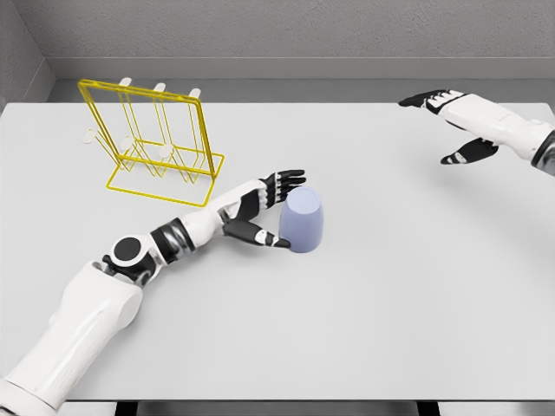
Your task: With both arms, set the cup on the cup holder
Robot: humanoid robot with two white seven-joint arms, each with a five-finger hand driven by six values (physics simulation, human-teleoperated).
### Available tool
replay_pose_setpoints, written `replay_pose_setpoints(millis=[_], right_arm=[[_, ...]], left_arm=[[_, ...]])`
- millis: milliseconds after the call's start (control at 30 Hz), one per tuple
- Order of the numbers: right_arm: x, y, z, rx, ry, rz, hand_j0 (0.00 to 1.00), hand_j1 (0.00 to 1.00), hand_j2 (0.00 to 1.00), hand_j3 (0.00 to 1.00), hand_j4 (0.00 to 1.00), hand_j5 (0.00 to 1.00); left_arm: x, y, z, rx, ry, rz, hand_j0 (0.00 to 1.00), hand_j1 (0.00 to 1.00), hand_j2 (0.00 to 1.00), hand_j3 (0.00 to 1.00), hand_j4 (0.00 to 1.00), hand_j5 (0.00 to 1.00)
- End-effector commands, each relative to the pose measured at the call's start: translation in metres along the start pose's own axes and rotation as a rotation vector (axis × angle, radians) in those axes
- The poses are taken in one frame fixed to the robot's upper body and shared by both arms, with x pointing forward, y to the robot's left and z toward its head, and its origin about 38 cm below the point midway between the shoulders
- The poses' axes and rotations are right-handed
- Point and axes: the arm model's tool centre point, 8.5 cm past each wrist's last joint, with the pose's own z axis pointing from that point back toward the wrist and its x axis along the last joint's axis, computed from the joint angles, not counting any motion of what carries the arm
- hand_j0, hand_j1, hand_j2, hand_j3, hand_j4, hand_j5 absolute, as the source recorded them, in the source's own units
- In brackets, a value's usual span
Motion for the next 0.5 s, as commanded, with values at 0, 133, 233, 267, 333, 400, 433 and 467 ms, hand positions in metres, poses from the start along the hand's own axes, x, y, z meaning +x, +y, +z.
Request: replay_pose_setpoints(millis=[0,133,233,267,333,400,433,467], right_arm=[[-0.0006,-0.0017,0.0004,-0.009,0.002,-0.006,1.00,1.00,1.00,1.00,1.00,1.00],[-0.0002,-0.0014,-0.0002,-0.009,0.001,-0.006,1.00,1.00,1.00,1.00,1.00,1.00],[0.0002,-0.0012,-0.0009,-0.010,-0.001,-0.007,1.00,1.00,1.00,1.00,1.00,1.00],[-0.0002,-0.0011,-0.0006,-0.010,0.001,-0.007,1.00,1.00,1.00,1.00,1.00,1.00],[-0.0003,-0.0001,-0.0005,-0.005,0.001,-0.008,1.00,1.00,1.00,1.00,1.00,1.00],[-0.0015,0.0001,0.0006,-0.003,0.005,-0.008,1.00,1.00,1.00,1.00,1.00,1.00],[-0.0016,0.0005,0.0002,-0.002,0.006,-0.008,1.00,1.00,1.00,1.00,1.00,1.00],[-0.0016,0.0004,0.0002,-0.003,0.005,-0.009,1.00,1.00,1.00,1.00,1.00,1.00]], left_arm=[[0.0008,-0.0014,-0.0019,-0.001,-0.008,0.007,1.00,1.00,1.00,1.00,1.00,1.00],[-0.0002,-0.0054,-0.0064,-0.008,-0.011,0.015,1.00,1.00,1.00,1.00,1.00,1.00],[0.0000,-0.0068,-0.0081,-0.010,-0.014,0.017,1.00,1.00,1.00,1.00,1.00,1.00],[0.0001,-0.0072,-0.0086,-0.010,-0.015,0.018,1.00,1.00,1.00,1.00,1.00,1.00],[0.0001,-0.0072,-0.0086,-0.010,-0.015,0.018,1.00,1.00,1.00,1.00,1.00,1.00],[-0.0001,-0.0076,-0.0088,-0.012,-0.015,0.018,1.00,1.00,1.00,1.00,1.00,1.00],[-0.0001,-0.0081,-0.0093,-0.012,-0.016,0.019,1.00,1.00,1.00,1.00,1.00,1.00],[0.0002,-0.0085,-0.0099,-0.013,-0.018,0.019,1.00,1.00,1.00,1.00,1.00,1.00]])
